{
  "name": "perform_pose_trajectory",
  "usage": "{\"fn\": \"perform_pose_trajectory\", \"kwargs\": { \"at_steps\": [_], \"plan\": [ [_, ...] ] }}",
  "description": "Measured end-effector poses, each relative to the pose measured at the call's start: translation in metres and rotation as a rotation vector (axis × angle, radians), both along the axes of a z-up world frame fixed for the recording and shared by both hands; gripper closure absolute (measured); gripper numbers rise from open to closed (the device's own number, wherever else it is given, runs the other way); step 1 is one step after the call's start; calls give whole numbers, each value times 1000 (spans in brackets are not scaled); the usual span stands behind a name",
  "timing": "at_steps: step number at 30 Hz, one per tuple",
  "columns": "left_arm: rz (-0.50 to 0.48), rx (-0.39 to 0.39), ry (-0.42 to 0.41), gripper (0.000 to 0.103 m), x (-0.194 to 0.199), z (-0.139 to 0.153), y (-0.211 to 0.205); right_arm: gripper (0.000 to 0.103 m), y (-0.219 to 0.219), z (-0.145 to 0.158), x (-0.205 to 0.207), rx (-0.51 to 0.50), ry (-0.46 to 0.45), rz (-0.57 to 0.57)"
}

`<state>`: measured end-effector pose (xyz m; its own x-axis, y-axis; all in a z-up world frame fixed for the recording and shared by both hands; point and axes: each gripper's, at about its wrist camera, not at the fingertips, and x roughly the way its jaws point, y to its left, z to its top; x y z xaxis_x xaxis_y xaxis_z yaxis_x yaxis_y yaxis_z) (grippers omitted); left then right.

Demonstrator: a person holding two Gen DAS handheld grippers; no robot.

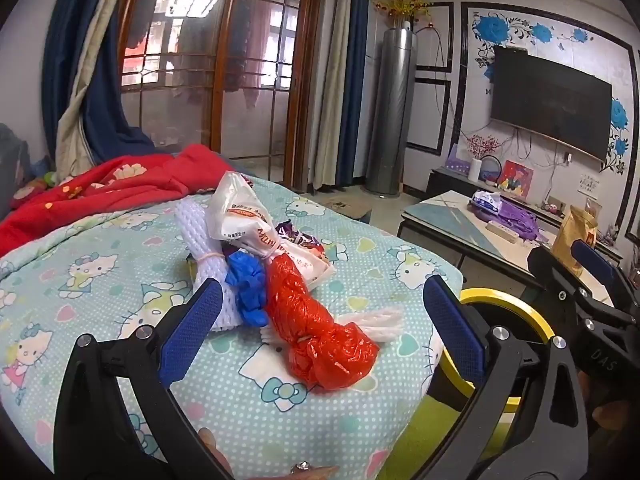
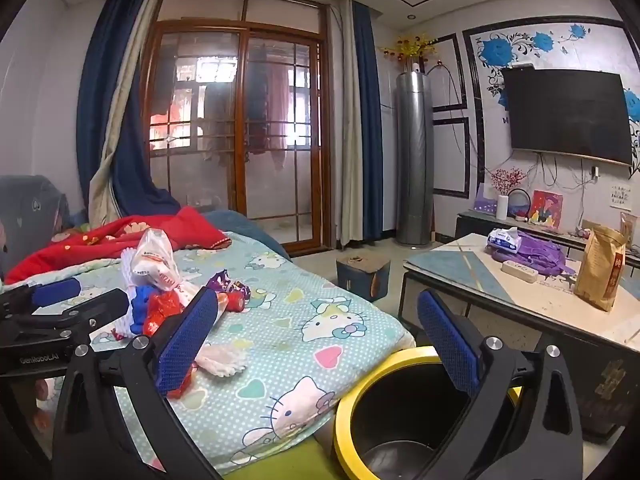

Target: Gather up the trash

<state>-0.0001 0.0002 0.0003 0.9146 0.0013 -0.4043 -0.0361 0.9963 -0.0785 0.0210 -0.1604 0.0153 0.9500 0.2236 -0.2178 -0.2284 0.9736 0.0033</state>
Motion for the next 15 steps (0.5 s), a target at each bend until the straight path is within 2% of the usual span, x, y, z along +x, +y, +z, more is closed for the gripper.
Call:
{"fn": "perform_pose_trajectory", "kwargs": {
  "at_steps": [5,6,15],
  "plan": [
    [-6,-9,-16,11,-2,4,0,6,-7,1,-1,-12,-13,-6],
    [-6,-9,-17,11,-2,5,-1,6,0,-1,-5,-57,-18,-4],
    [-12,-22,-34,11,-8,4,2,6,-2,1,-3,-27,-7,-17]
  ]
}}
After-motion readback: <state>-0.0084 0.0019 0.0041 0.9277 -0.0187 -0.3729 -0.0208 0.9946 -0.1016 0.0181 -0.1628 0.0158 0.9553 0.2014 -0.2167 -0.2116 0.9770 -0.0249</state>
